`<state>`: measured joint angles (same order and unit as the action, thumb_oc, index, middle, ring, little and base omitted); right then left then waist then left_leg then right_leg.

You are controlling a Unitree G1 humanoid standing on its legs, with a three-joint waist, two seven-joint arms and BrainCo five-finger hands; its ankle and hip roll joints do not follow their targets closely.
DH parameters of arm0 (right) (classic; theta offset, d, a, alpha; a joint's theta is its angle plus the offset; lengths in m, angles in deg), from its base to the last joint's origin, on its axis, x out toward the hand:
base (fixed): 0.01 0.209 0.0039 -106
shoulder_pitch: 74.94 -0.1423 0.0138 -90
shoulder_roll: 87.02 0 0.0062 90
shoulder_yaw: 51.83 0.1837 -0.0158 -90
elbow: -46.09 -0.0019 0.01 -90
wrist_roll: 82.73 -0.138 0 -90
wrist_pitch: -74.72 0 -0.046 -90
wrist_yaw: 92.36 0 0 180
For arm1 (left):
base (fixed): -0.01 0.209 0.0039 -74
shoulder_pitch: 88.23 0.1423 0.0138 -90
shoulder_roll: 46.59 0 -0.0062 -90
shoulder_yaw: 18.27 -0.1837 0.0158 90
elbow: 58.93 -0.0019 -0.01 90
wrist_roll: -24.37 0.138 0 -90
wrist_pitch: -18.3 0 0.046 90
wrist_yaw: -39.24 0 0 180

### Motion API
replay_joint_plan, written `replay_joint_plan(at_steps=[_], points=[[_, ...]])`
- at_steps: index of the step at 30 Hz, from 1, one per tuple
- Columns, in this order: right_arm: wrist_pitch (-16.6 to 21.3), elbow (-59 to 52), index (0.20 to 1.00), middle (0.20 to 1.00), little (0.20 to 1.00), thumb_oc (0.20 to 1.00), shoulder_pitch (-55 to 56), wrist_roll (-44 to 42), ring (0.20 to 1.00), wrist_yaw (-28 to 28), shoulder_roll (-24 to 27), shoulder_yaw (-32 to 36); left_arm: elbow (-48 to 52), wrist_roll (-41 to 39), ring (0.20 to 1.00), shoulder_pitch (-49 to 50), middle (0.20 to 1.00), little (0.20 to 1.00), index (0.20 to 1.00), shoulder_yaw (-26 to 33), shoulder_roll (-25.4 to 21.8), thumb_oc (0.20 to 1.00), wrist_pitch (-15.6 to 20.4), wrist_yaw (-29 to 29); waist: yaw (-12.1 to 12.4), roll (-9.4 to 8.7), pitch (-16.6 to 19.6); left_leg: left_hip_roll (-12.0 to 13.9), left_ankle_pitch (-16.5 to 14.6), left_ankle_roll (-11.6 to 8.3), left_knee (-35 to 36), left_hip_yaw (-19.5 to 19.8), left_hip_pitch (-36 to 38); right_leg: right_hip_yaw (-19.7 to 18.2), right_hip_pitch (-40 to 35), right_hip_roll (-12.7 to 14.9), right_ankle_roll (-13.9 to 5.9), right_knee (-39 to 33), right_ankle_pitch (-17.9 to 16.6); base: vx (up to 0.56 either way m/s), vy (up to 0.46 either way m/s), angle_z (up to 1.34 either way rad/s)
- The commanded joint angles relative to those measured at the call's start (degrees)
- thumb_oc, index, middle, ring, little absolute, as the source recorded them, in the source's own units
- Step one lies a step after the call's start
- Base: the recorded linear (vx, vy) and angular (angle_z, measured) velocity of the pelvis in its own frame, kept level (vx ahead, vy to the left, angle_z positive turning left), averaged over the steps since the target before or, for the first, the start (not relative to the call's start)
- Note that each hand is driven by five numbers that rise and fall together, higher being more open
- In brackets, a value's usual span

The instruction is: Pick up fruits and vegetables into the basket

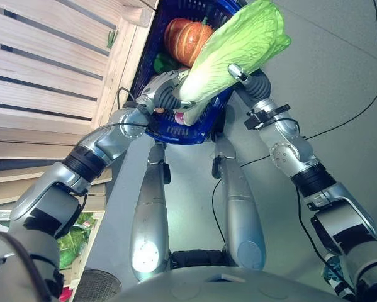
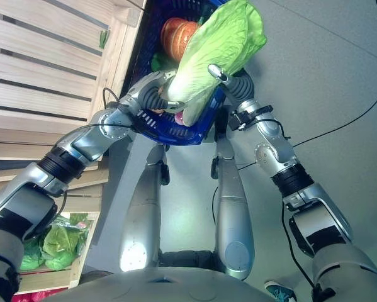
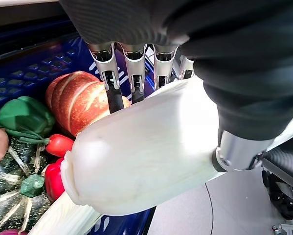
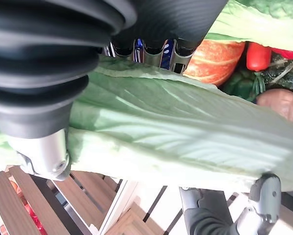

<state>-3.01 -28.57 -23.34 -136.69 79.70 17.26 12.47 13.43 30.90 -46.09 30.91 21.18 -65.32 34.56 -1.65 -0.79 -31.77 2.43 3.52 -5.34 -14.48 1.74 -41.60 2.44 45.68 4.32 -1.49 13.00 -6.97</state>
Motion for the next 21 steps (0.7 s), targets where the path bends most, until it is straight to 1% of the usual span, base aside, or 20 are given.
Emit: replay_joint_plan(at_steps=[1,2,3,4,8,11,12,14,15,16,17,18,21], points=[[3.53,-10.23,0.200,0.200,0.200,0.200,-1.48,0.55,0.200,-3.74,-1.66,-1.84,4.22,0.18,0.200,1.61,0.200,0.200,0.200,-1.70,0.06,0.200,1.19,0.35,-0.16,0.17,1.98,-3.08,0.71,1.42,3.32,-1.98,0.11,3.16,-3.24,-1.59,-5.07,1.84,3.27,0.00,0.000,0.00],[3.77,-10.10,0.200,0.200,0.200,0.200,-1.54,0.55,0.200,-3.82,-1.71,-2.05,4.08,0.14,0.404,1.57,0.404,0.404,0.404,-1.72,0.30,0.404,1.20,-0.24,-0.16,0.14,1.98,-3.11,0.75,1.43,3.37,-2.00,0.12,3.23,-3.23,-1.57,-5.06,1.79,3.23,0.00,0.000,0.00],[3.82,-10.04,0.200,0.200,0.200,0.200,-1.58,0.51,0.200,-3.84,-1.68,-2.09,4.03,0.13,0.586,1.53,0.586,0.586,0.586,-1.69,0.33,0.586,1.20,-0.37,-0.14,0.13,1.98,-3.12,0.77,1.43,3.44,-1.99,0.18,3.26,-3.31,-1.56,-5.06,1.71,3.21,0.00,0.000,0.00],[3.94,-9.85,0.200,0.200,0.200,0.200,-1.73,0.46,0.200,-3.93,-1.74,-2.16,3.75,0.16,1.000,1.53,1.000,1.000,1.000,-1.67,0.41,1.000,1.46,-0.81,-0.09,0.12,1.98,-3.14,0.81,1.43,3.53,-1.99,0.23,3.32,-3.43,-1.53,-5.05,1.58,3.20,0.00,0.000,0.00],[3.73,-10.28,0.200,0.200,0.200,0.200,-1.76,0.68,0.200,-3.56,-1.85,-2.07,4.36,-0.49,1.000,1.98,1.000,1.000,1.000,-1.00,0.82,1.000,2.10,-2.20,0.01,0.04,1.98,-3.14,0.77,1.42,3.44,-1.91,0.17,3.38,-3.41,-1.51,-5.05,1.67,3.25,0.00,0.000,0.00],[4.07,-10.44,0.200,0.200,0.200,0.200,-1.72,0.82,0.200,-2.84,-1.72,-2.08,4.67,-4.66,1.000,2.93,1.000,1.000,1.000,0.13,1.28,1.000,5.17,-4.48,0.11,0.00,1.98,-3.07,0.82,1.37,3.47,-1.92,0.08,3.38,-3.33,-1.49,-5.02,1.65,3.24,0.00,0.000,0.00],[4.14,-10.39,0.200,0.200,0.200,0.200,-1.69,0.84,0.200,-2.78,-1.69,-2.07,4.68,-5.76,1.000,3.11,1.000,1.000,1.000,0.36,1.41,1.000,5.71,-4.90,0.11,0.00,1.98,-3.07,0.82,1.36,3.46,-1.92,0.07,3.39,-3.33,-1.48,-5.02,1.66,3.25,0.00,0.000,0.00],[4.74,-10.14,0.200,0.200,0.200,0.200,-1.41,0.87,0.200,-2.65,-1.81,-1.99,4.63,-11.13,1.000,4.34,1.000,1.000,1.000,1.87,2.33,1.000,8.85,-7.05,0.21,0.01,1.98,-3.14,0.84,1.38,3.51,-1.88,0.16,3.40,-3.48,-1.52,-4.97,1.58,3.32,0.00,0.000,0.00],[4.79,-10.14,0.200,0.200,0.200,0.200,-1.38,0.88,0.200,-2.63,-1.82,-1.99,4.63,-11.40,1.000,4.44,1.000,1.000,1.000,1.98,2.39,1.000,9.11,-7.28,0.21,0.02,1.98,-3.15,0.84,1.38,3.52,-1.87,0.18,3.41,-3.51,-1.51,-4.97,1.57,3.33,0.00,0.000,0.00],[5.47,-9.72,0.200,0.200,0.200,0.200,-0.96,1.33,0.200,-2.55,-2.36,-1.70,4.37,-14.39,1.000,5.91,1.000,1.000,1.000,4.10,4.00,1.000,12.10,-9.14,0.32,-0.07,1.98,-3.23,0.79,1.43,3.60,-1.74,0.26,3.41,-3.58,-1.57,-4.95,1.55,3.43,0.00,0.000,0.00],[5.62,-9.44,0.200,0.200,0.200,0.200,-0.86,1.49,0.200,-2.62,-2.68,-1.38,4.01,-16.36,1.000,6.64,1.000,1.000,1.000,5.35,4.84,1.000,13.54,-10.15,0.38,-0.17,1.98,-3.29,0.74,1.43,3.65,-1.64,0.31,3.41,-3.63,-1.64,-4.94,1.52,3.45,0.00,0.000,0.00],[5.67,-9.25,0.200,0.200,0.200,0.200,-0.78,1.88,0.200,-2.41,-3.12,-0.97,3.65,-19.59,1.000,7.73,1.000,1.000,1.000,7.14,6.10,1.000,16.10,-11.73,0.46,-0.25,1.98,-3.41,0.73,1.45,3.58,-1.48,0.28,3.36,-3.54,-1.73,-4.91,1.66,3.47,0.00,0.000,0.00],[5.06,-9.16,0.200,0.200,0.200,0.200,-0.17,3.29,0.200,-2.42,-4.59,0.67,3.78,-25.44,1.000,10.41,1.000,1.000,1.000,12.36,9.30,1.000,19.55,-12.58,0.70,-0.35,1.98,-3.68,0.66,1.61,3.58,-1.22,0.34,3.36,-3.53,-1.97,-4.68,1.90,3.73,0.00,0.000,0.00]])
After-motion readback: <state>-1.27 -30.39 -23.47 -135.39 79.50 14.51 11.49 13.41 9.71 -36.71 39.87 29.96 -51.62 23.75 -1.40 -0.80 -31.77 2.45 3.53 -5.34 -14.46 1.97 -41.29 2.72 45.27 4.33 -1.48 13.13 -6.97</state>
